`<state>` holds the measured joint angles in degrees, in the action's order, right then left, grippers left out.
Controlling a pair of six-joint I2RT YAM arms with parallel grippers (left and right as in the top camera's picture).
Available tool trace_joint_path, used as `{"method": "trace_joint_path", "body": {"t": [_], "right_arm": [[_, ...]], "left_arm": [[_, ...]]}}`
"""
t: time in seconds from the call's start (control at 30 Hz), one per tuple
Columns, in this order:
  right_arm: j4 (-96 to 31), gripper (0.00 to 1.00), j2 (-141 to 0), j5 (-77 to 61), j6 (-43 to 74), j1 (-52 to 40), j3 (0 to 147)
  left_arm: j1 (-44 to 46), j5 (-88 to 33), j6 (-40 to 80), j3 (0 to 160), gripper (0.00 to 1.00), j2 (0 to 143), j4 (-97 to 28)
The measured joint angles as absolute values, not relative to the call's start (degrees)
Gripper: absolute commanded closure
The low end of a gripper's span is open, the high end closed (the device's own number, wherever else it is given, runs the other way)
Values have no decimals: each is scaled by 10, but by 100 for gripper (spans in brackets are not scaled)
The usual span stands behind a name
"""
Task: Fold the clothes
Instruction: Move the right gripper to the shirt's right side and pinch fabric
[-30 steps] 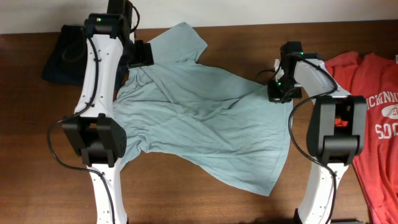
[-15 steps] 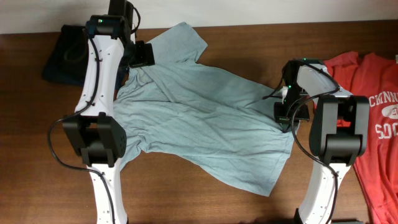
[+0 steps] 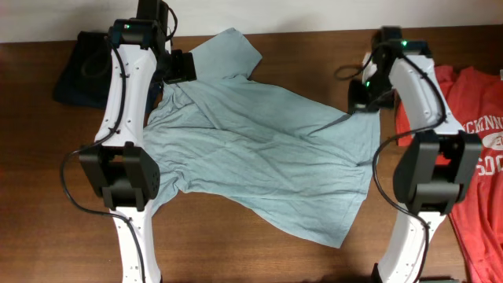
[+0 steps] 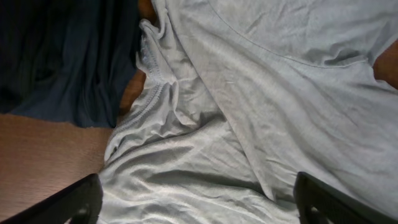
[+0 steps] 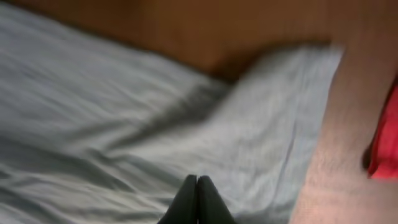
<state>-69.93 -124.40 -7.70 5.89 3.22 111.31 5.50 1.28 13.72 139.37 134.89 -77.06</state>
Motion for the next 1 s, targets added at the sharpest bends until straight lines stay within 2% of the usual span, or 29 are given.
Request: {"method": "trace_joint_path", "body": {"t": [0.43,1.0], "right_arm": [[-619,96,-1299,-101,38,-2,1116],[-628,96,-1368,-67,38,-9,1117]], "left_arm": [[55,13,137,1394,1,1349,-771],[55,13,137,1393,1,1349,-770]]}}
